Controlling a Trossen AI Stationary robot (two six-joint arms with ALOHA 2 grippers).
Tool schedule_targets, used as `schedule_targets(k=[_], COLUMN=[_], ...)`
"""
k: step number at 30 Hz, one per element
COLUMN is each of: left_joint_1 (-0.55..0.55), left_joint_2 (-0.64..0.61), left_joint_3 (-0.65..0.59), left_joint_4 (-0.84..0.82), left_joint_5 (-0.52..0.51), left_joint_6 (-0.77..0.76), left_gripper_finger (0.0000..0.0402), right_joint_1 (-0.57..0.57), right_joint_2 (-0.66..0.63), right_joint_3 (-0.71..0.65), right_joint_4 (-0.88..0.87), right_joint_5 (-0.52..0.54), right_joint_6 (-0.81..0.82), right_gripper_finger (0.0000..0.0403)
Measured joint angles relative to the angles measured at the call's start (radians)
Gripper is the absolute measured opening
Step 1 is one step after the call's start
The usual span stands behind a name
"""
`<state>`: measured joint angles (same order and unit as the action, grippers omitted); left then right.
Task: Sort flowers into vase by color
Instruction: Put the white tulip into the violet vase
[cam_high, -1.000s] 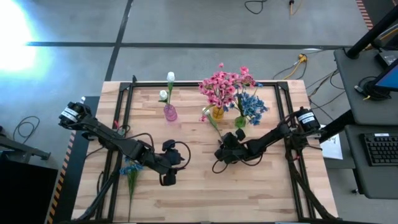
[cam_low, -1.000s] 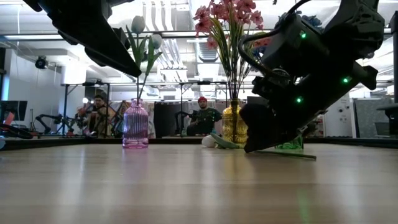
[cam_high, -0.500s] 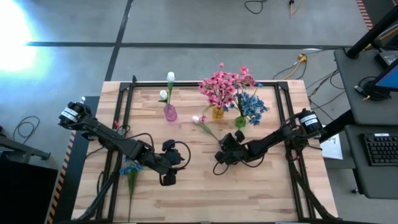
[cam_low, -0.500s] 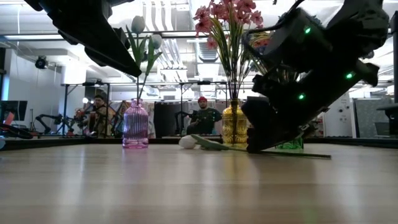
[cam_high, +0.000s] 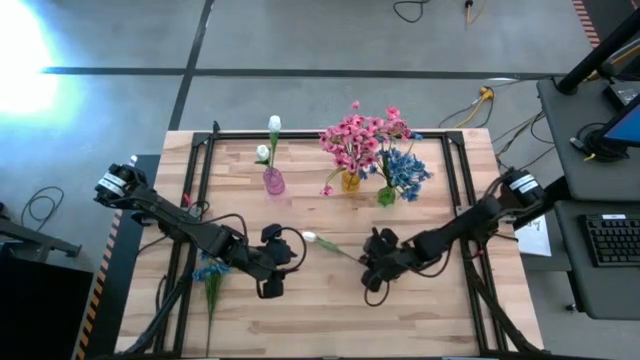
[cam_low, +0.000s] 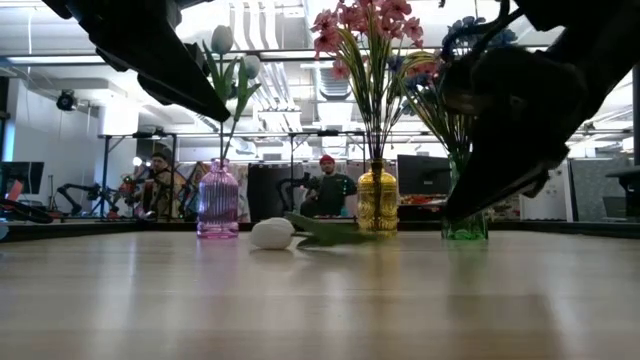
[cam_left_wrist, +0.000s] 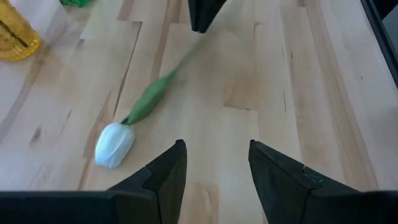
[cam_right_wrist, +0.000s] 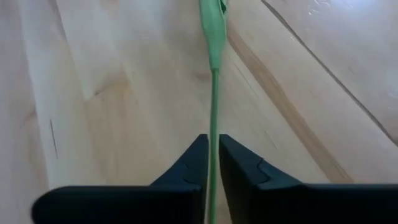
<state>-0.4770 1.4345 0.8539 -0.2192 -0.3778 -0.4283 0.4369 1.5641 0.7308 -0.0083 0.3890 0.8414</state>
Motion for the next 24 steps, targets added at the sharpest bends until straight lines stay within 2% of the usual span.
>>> schedule_targets(k=[6,13,18,24], left_joint_1=[0.000,0.000,-0.001,-0.002], left_joint_2=[0.000,-0.003,-0.014,-0.018], left_joint_3=[0.000,0.000,0.000,0.000], left_joint_4=[0.000,0.012,0.022,0.026], left_joint_5=[-0.006,-0.006,-0.006,-0.006], left_joint_6=[0.000,0.000,0.000,0.003], left_gripper_finger=[0.0160,0.0160,0.0160,0.0160], right_joint_1=[0.000,-0.038,-0.084,-0.107], right_joint_2=[0.002,0.064,0.162,0.256], right_joint_3=[0.000,0.001,0.001,0.001], right_joint_4=[-0.007,0.173,0.363,0.524], right_joint_5=[-0.004,0.064,0.077,0.118], right_joint_6=[-0.015,-0.237,-0.401,-0.464], right_gripper_finger=[0.0111,0.0199,0.0224,0.0218])
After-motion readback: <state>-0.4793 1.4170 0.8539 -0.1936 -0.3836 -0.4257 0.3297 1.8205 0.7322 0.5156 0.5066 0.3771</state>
